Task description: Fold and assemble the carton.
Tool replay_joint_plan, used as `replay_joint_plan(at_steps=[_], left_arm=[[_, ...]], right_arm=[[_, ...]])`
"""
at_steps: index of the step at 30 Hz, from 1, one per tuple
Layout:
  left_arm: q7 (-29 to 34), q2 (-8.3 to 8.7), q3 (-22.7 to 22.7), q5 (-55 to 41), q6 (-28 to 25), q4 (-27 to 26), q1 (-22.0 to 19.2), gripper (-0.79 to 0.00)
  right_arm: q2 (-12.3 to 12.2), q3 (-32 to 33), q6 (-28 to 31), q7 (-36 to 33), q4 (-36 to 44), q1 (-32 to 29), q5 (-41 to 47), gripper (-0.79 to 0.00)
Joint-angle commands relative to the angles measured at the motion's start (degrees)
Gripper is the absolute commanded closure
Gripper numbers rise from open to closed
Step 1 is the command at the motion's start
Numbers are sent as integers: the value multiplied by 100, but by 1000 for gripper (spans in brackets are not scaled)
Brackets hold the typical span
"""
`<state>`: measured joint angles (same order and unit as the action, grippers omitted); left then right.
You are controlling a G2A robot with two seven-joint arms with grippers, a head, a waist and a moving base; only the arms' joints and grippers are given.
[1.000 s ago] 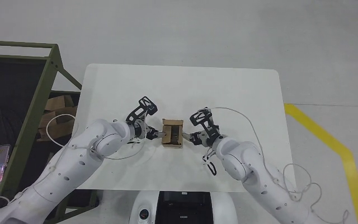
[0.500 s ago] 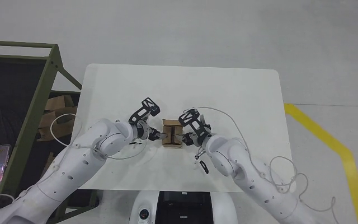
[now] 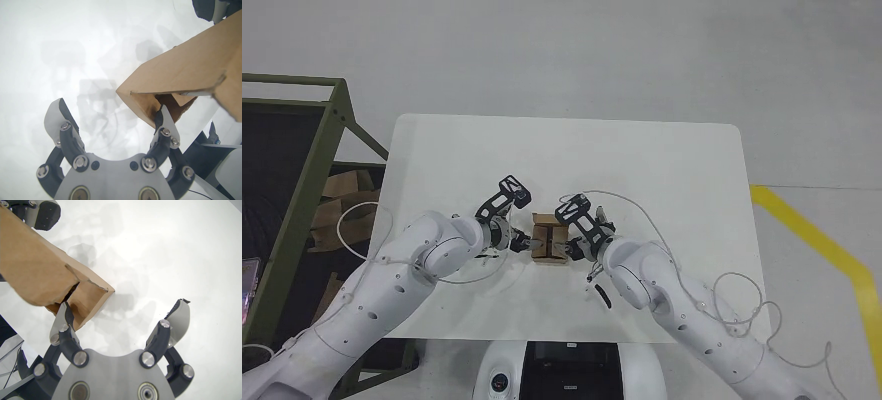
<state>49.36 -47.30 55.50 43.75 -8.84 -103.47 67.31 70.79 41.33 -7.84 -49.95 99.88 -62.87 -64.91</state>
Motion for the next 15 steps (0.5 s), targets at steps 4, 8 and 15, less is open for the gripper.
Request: replay_joint_plan(at_steps=[4, 8, 15], left_arm=[[31, -27, 8, 6, -12, 17, -5, -785], [56, -47, 21, 20, -34, 27, -5, -785], [69, -78, 56, 18, -61, 46, 13, -785]], right_arm=[[66, -57, 1, -107, -112, 78, -14, -785], [117, -90, 0, -182, -190, 126, -25, -785], [192, -103, 9, -260, -283, 171, -45, -785]])
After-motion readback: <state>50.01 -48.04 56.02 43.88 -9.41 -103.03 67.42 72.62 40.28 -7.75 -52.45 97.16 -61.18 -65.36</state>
